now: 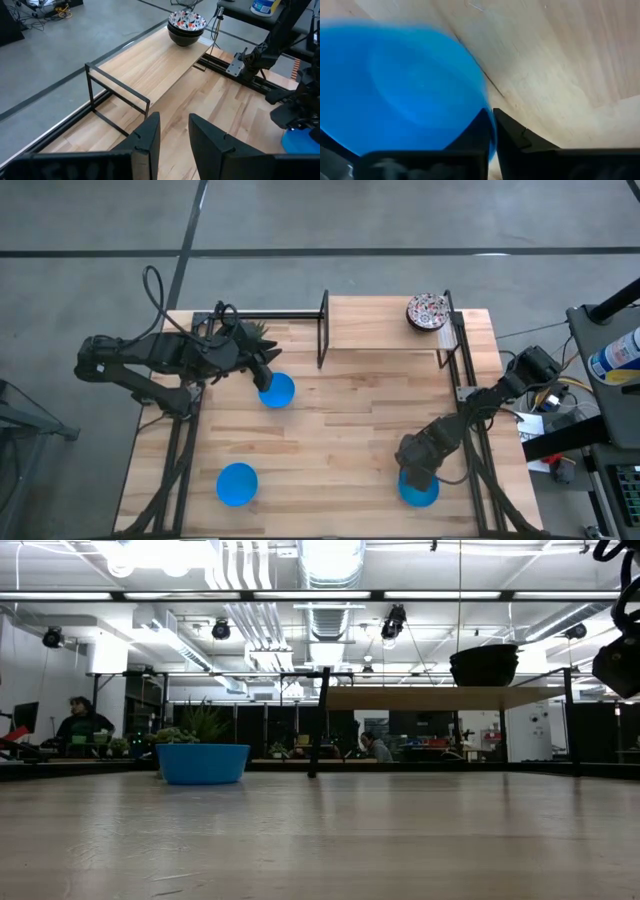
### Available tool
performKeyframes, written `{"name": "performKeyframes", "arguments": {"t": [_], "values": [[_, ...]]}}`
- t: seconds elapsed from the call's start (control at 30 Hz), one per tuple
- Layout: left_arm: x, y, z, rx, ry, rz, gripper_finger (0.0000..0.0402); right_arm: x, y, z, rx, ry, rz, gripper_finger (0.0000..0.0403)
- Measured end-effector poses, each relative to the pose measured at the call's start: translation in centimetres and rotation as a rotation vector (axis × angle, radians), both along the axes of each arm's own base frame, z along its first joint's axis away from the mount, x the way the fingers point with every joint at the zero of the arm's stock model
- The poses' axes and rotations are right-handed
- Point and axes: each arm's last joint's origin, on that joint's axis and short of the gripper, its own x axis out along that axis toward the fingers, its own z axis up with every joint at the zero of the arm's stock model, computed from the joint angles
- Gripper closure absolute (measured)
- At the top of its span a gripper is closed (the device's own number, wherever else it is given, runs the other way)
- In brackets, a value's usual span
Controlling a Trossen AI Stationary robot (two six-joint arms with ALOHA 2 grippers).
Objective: Pick & Place Mini bowls
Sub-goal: Put the bottom right blue bowl on the shelf
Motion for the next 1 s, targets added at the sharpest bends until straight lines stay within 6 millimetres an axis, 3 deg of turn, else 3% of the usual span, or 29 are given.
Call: {"name": "performKeyframes", "arguments": {"t": [0.27, 0.57, 1.0], "values": [[0.3, 0.0, -0.2, 0.002, 0.009, 0.000, 0.0305, 0.9, 0.5, 1.2, 0.004, -0.017, -0.087, 0.0394], [1.7, -0.3, -0.9, 0.011, 0.047, -0.029, 0.0305, 3.9, 0.1, 4.7, 0.025, -0.128, -0.193, 0.0394], [3.5, -1.0, -2.0, -0.090, 0.085, -0.163, 0.0305, 9.0, -5.9, 12.6, 0.030, -0.246, -0.492, 0.0394]]}}
